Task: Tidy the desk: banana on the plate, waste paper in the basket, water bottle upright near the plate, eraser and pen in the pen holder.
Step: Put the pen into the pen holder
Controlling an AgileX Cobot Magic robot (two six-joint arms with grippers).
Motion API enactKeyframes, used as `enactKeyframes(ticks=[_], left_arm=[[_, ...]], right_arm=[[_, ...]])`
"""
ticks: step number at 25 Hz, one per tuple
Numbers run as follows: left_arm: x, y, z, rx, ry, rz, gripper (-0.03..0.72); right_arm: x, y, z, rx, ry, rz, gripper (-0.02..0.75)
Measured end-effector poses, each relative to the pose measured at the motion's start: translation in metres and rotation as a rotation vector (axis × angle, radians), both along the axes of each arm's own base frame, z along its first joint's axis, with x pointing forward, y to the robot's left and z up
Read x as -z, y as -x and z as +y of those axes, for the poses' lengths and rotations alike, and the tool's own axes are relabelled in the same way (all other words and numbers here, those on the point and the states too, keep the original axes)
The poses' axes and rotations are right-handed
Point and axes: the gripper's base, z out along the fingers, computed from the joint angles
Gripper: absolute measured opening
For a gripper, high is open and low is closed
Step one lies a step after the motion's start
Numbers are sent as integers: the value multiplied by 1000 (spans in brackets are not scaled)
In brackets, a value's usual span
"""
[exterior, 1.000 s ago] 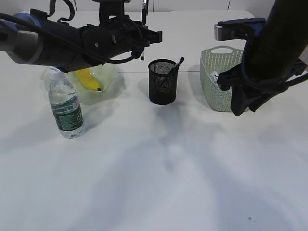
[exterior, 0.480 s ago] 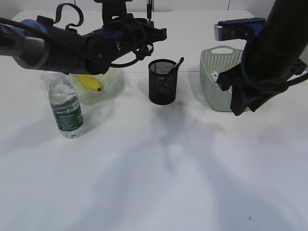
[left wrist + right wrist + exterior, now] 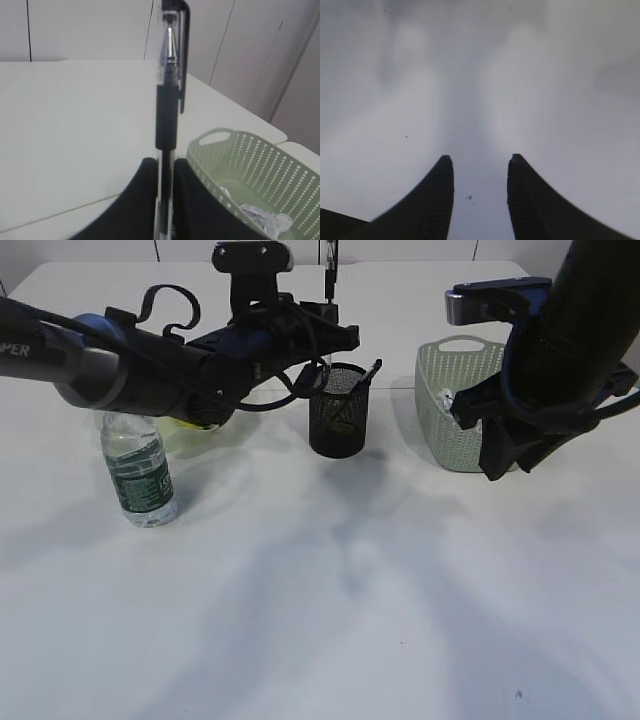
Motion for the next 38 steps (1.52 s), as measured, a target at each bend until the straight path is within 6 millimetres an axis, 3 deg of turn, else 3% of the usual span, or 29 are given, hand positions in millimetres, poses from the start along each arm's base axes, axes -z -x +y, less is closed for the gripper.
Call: enactKeyframes(ticks=[10, 38], left_arm=[[23, -4, -3, 12, 4, -53, 39], [50, -10, 1, 13, 9, -99, 39]], right_arm=[[0, 0, 0, 0, 0, 0, 274], [0, 0, 0, 0, 0, 0, 274]])
